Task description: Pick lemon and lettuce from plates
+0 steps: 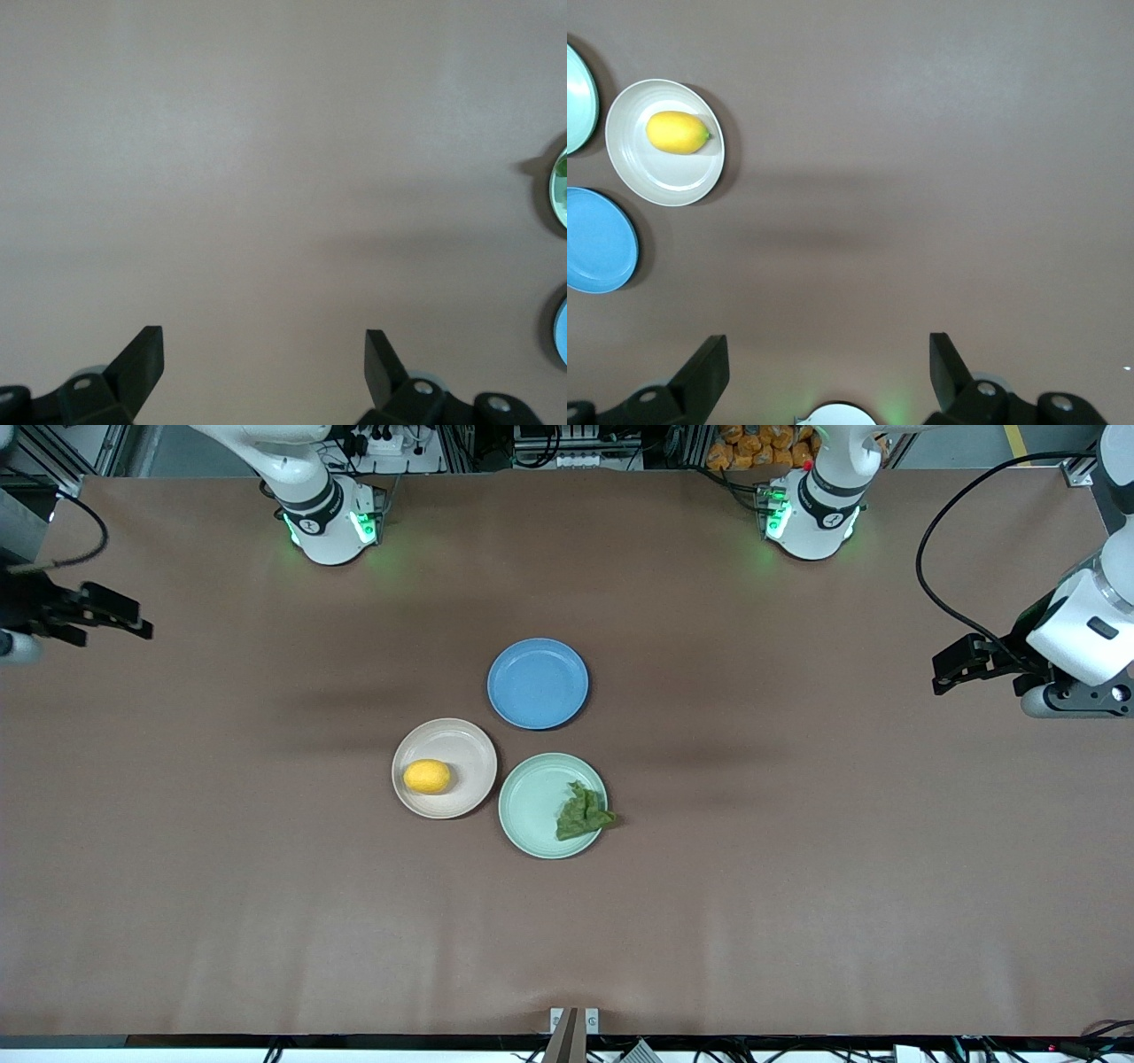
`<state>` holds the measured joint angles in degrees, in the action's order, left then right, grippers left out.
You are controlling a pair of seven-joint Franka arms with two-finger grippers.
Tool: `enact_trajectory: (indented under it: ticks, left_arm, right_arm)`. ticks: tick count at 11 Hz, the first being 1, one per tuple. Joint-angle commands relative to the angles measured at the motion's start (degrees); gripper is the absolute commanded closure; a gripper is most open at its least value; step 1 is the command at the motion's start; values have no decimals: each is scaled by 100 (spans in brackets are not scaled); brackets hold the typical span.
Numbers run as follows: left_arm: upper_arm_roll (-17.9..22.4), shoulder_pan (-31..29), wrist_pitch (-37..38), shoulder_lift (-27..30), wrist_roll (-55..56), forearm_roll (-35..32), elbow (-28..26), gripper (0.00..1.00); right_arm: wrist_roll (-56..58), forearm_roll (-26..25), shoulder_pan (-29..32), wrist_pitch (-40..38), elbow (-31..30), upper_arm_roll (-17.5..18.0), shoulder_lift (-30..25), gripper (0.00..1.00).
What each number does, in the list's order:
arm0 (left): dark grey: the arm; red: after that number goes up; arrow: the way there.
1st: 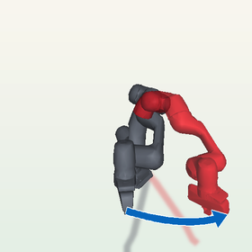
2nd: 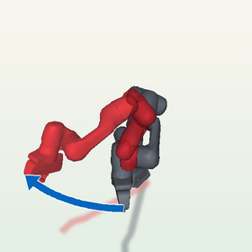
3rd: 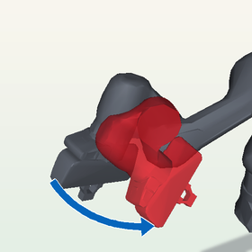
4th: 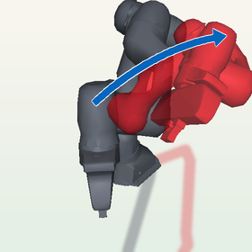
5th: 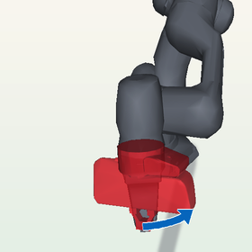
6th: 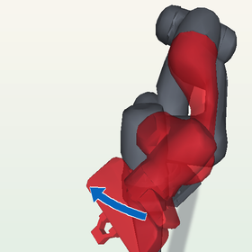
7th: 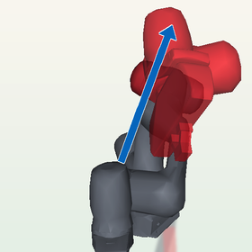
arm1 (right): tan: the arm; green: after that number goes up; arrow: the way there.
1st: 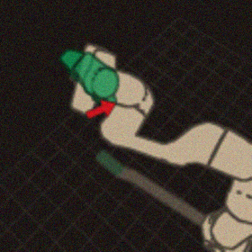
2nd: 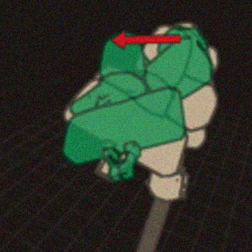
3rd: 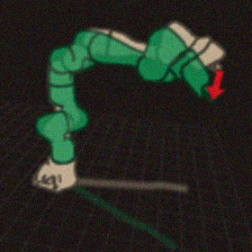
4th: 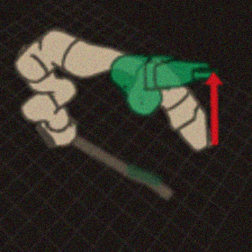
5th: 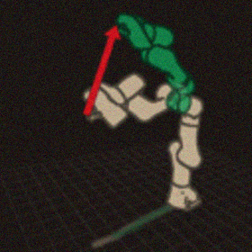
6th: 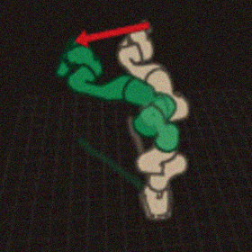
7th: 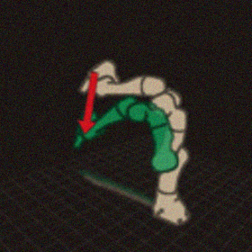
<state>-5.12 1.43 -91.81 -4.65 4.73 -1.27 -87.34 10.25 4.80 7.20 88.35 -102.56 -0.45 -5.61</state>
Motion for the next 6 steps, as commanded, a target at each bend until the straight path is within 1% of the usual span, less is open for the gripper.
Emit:
enact_trajectory:
  ticks: [1, 2, 5, 6]
  left_arm:
    - [-25, -29, 93, -10, -121, -31, 24, 0]
    - [-33, -21, 93, -18, -121, -31, 6, 0]
    - [-33, -29, 93, -36, -121, -31, 6, 0]
    - [-33, -29, 93, -53, -121, -31, 6, 0]
  right_arm:
    - [-872, 74, -201, 270, -361, 10, 137, 0]
    - [-997, 74, -236, 279, -361, 10, 304, 0]
    - [-1025, 74, -368, 297, -352, 10, 481, 0]
    - [-1207, 74, -438, 314, -344, 19, 595, 0]
